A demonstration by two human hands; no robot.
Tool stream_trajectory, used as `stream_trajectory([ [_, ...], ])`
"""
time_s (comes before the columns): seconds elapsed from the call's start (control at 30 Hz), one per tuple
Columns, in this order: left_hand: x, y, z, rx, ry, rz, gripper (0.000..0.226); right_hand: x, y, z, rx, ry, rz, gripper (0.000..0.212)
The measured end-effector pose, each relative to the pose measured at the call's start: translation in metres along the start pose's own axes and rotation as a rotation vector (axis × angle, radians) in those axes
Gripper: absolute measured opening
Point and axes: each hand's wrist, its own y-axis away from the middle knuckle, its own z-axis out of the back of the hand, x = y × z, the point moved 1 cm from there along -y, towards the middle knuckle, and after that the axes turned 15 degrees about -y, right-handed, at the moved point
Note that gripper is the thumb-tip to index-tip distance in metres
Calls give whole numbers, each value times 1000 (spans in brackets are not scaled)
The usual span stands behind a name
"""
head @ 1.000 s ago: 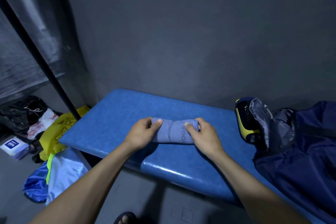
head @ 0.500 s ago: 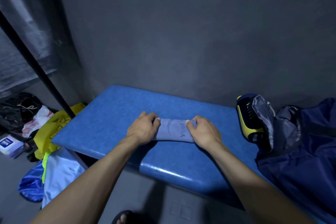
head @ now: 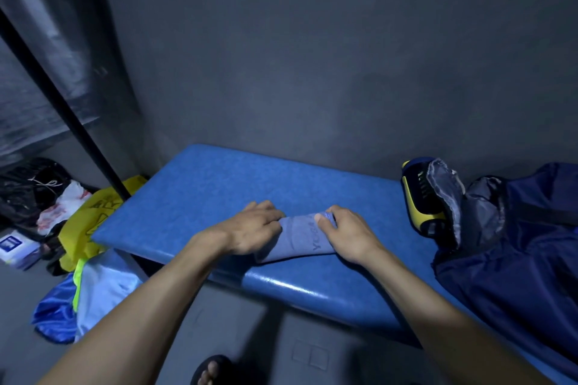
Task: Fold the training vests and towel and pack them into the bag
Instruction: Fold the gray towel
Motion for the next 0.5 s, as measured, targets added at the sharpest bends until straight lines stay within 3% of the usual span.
stream_trajectory([
  [0.23,-1,7,-2,123,210,-61,66,-3,9,0,4,-85,106,33],
  [0.37,-2,6,-4,151,219,-62,48,-3,9,7,184,-231,112,32],
  [0.5,-3,11,-8,85,216,-121,41,4,14,17,328,-361,-21,44],
])
